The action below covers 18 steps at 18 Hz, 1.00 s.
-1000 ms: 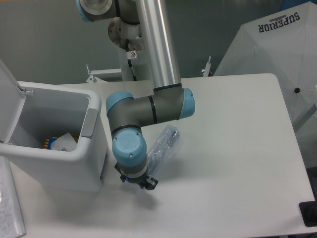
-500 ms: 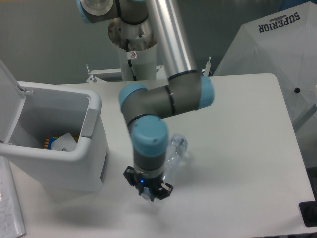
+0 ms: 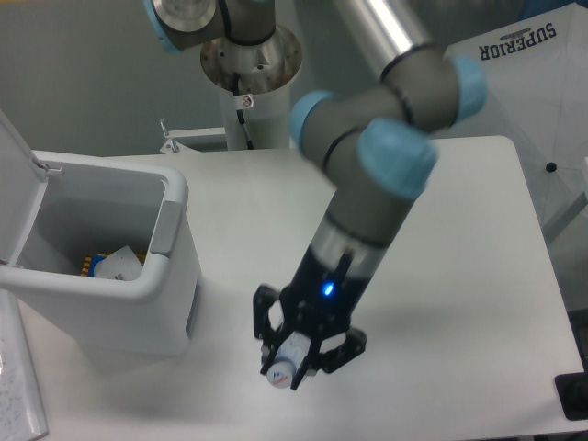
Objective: Place the trash in the trash can
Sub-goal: 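Close the gripper on the bottle and lift it, then carry the bottle over the bin and release it inside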
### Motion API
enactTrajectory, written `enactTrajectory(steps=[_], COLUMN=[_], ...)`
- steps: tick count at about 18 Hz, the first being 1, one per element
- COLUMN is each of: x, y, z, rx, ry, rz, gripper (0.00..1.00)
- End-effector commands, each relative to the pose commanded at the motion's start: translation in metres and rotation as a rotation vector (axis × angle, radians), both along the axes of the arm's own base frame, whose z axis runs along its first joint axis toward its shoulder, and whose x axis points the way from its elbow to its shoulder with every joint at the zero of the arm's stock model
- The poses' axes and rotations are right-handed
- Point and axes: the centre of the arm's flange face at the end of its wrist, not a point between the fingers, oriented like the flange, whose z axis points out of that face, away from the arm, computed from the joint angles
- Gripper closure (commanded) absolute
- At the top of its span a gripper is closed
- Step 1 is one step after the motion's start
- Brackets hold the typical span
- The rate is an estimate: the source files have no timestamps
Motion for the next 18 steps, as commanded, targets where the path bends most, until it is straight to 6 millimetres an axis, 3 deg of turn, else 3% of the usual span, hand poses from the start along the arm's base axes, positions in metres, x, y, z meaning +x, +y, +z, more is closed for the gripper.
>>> enactTrajectory(steps=[4, 7, 10, 14, 18], x=[0.024, 0.035, 0.063, 0.103, 0.139], y=[-0.008, -0.006, -0.013, -0.011, -0.008], z=[0.053, 0.076, 0.111, 0.135, 0.135], rx=[0.115, 0.178, 0.243, 0.326, 0.38], ry=[-0.007, -0.052, -0.037, -0.082, -0.166], rz=[-0.044, -0.069, -0.116, -0.225, -0.327], gripper=[1.0, 1.0, 1.0, 1.0, 1.0])
